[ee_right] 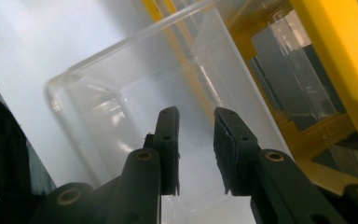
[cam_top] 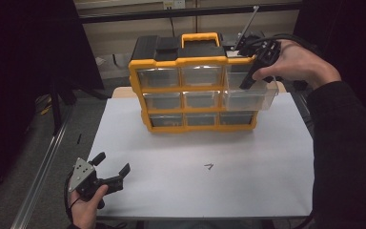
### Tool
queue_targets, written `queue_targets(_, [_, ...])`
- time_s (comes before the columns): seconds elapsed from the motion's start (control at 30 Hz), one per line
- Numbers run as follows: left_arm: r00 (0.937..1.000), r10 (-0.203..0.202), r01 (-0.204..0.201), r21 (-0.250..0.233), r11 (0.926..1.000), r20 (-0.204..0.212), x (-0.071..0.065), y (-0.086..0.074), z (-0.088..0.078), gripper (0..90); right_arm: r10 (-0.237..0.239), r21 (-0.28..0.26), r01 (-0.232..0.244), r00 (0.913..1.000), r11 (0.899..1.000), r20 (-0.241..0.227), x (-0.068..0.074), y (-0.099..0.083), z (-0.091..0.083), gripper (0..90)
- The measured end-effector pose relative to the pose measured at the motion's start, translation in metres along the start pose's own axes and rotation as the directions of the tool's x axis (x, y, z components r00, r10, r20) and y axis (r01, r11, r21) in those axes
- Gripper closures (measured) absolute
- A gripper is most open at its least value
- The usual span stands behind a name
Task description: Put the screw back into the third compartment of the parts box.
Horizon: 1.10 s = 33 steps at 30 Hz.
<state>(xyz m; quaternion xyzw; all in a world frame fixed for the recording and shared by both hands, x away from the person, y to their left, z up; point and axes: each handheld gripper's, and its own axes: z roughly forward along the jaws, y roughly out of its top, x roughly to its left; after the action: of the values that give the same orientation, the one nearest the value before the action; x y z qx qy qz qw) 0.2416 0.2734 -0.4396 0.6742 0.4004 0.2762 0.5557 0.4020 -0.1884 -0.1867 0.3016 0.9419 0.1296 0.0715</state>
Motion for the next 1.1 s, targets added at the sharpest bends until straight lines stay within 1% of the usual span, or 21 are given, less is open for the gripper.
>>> queue_targets(0.1, [1.0,0.006,-0.006,0.001,1.0,-0.004,0.0,0.0,0.0,2.2,-0.012,-0.012,0.013,0.9998,1.0,0.015,0.002,-0.001,-0.007,64.8])
queue_targets(0.13, [0.9999,0.007,-0.007,0.002,1.0,-0.014,0.0,0.0,0.0,2.2,-0.015,-0.02,0.015,0.9996,1.0,0.022,0.003,-0.002,-0.009,64.3])
queue_targets(0.2, [0.9999,0.007,-0.007,0.001,1.0,-0.011,0.0,0.0,0.0,2.2,-0.017,-0.034,0.018,0.9992,0.999,0.036,0.005,-0.002,-0.014,60.1])
queue_targets(0.27, [0.9999,0.007,-0.007,0.006,1.0,-0.012,0.0,0.0,0.0,2.2,-0.022,-0.04,0.024,0.9978,0.999,0.063,0.007,-0.001,-0.017,55.9])
queue_targets(0.33, [0.9999,0.012,-0.012,0.002,0.9999,-0.005,0.001,0.0,0.0,2.2,-0.027,-0.044,0.03,0.9969,0.999,0.074,0.009,0.0,-0.02,54.6])
queue_targets(0.37, [0.9998,0.011,-0.011,0.003,0.9999,-0.017,0.0,0.0,0.0,2.2,-0.028,-0.046,0.032,0.9965,0.998,0.079,0.01,0.001,-0.022,54.0])
queue_targets(0.4, [0.9999,0.009,-0.009,0.005,0.9999,-0.011,0.001,0.0,0.0,2.2,-0.034,-0.051,0.039,0.9959,0.998,0.084,0.01,0.001,-0.024,53.8])
queue_targets(0.43, [0.9999,0.007,-0.007,0.003,1.0,-0.014,0.001,0.0,0.0,2.2,-0.035,-0.06,0.04,0.9961,0.997,0.081,0.011,0.002,-0.025,53.4])
queue_targets(0.47, [0.9999,0.009,-0.009,0.005,0.9999,-0.007,0.001,0.0,0.0,2.2,-0.032,-0.062,0.037,0.9963,0.997,0.08,0.012,0.003,-0.027,53.0])
queue_targets(0.53, [0.9999,0.008,-0.008,0.001,1.0,-0.007,0.001,0.0,0.0,2.2,-0.045,-0.079,0.052,0.9953,0.996,0.085,0.014,0.004,-0.03,52.1])
queue_targets(0.57, [1.0,0.005,-0.005,0.001,1.0,-0.003,0.001,0.0,0.0,2.2,-0.044,-0.079,0.05,0.9956,0.996,0.083,0.016,0.005,-0.032,50.8])
queue_targets(0.6, [0.9999,0.009,-0.009,0.001,1.0,-0.005,0.001,0.0,0.0,2.2,-0.053,-0.085,0.06,0.9948,0.995,0.087,0.017,0.006,-0.033,48.0])
queue_targets(0.63, [0.9999,0.008,-0.008,0.005,1.0,-0.01,0.001,0.0,0.0,2.2,-0.055,-0.087,0.063,0.9944,0.994,0.09,0.018,0.007,-0.033,44.5])
queue_targets(0.67, [0.9999,0.007,-0.007,0.004,1.0,-0.01,0.001,0.0,0.0,2.2,-0.054,-0.089,0.062,0.994,0.994,0.095,0.02,0.009,-0.034,43.5])
queue_targets(0.77, [0.9999,0.009,-0.009,0.006,0.9999,-0.01,0.001,0.0,0.0,2.2,-0.078,-0.081,0.086,0.9921,0.993,0.098,0.025,0.013,-0.035,39.6])
queue_targets(0.8, [0.9999,0.009,-0.009,0.005,0.9999,-0.009,0.001,0.0,0.0,2.2,-0.076,-0.086,0.085,0.9917,0.993,0.104,0.027,0.015,-0.035,37.9])
queue_targets(0.87, [0.9999,0.008,-0.008,0.001,1.0,-0.006,0.001,0.0,0.0,2.2,-0.103,-0.084,0.111,0.9899,0.99,0.098,0.029,0.018,-0.034,34.5])
queue_targets(0.9, [0.9999,0.006,-0.006,0.001,1.0,-0.009,0.001,0.0,0.0,2.2,-0.098,-0.082,0.106,0.9901,0.991,0.101,0.031,0.019,-0.034,31.9])
queue_targets(0.93, [0.9999,0.006,-0.006,0.002,1.0,-0.011,0.001,0.0,0.0,2.2,-0.107,-0.077,0.115,0.9889,0.99,0.103,0.033,0.021,-0.032,30.1])
queue_targets(1.03, [0.9999,0.006,-0.006,0.0,1.0,-0.008,0.001,0.0,0.0,2.2,-0.124,-0.072,0.132,0.9868,0.989,0.104,0.038,0.025,-0.029,26.8])
queue_targets(1.1, [0.9999,0.007,-0.007,0.005,1.0,-0.011,0.001,0.0,0.0,2.2,-0.138,-0.081,0.146,0.9852,0.986,0.102,0.041,0.028,-0.028,25.5])
